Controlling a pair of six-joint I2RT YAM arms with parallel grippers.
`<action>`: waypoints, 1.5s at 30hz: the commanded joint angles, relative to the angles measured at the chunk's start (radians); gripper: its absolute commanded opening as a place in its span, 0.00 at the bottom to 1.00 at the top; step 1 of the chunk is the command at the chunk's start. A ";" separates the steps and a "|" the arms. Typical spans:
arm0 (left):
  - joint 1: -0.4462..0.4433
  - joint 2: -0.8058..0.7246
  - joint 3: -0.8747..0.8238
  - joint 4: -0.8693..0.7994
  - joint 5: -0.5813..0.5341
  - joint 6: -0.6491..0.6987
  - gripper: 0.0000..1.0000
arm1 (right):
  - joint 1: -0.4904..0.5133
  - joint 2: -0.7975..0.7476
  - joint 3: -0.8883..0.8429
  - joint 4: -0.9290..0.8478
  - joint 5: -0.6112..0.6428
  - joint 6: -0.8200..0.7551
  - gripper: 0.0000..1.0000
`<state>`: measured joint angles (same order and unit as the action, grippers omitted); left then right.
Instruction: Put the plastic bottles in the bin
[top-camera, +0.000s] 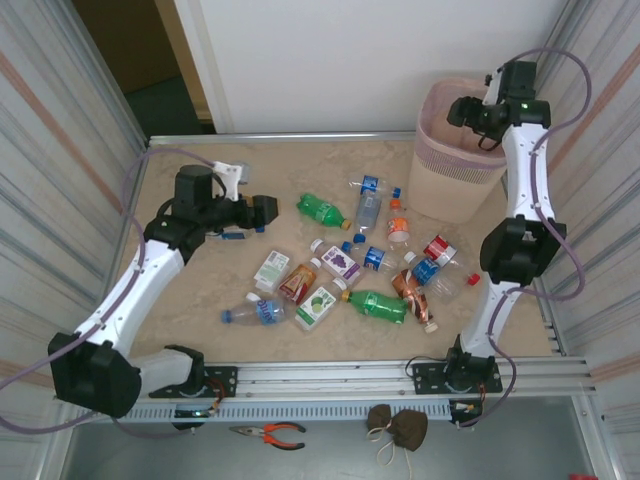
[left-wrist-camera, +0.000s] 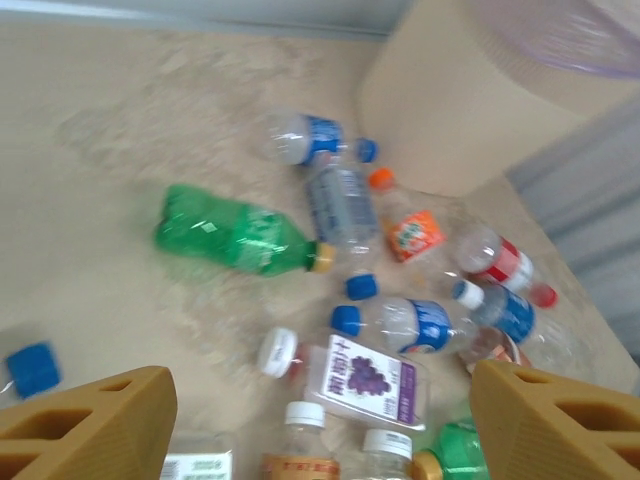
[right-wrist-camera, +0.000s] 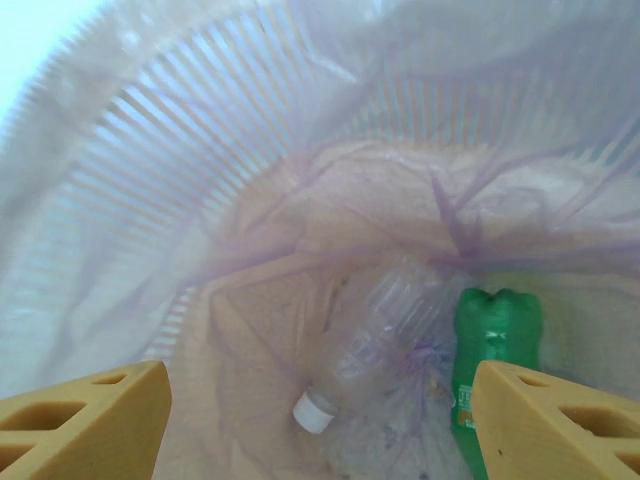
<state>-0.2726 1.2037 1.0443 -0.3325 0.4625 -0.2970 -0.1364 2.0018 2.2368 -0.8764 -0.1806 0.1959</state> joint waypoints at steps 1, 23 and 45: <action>0.039 0.013 -0.040 -0.023 -0.096 -0.160 0.75 | 0.013 -0.079 0.025 -0.019 0.040 -0.034 0.78; 0.126 0.298 0.201 -0.441 -0.621 -0.883 0.83 | 0.102 -0.522 -0.348 0.078 0.117 -0.076 0.82; 0.220 0.648 0.357 -0.437 -0.481 -1.198 0.98 | 0.075 -0.606 -0.477 0.085 0.119 -0.125 0.86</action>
<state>-0.0605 1.8233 1.3586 -0.7223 -0.0174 -1.4467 -0.0483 1.4258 1.7687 -0.8085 -0.0677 0.0948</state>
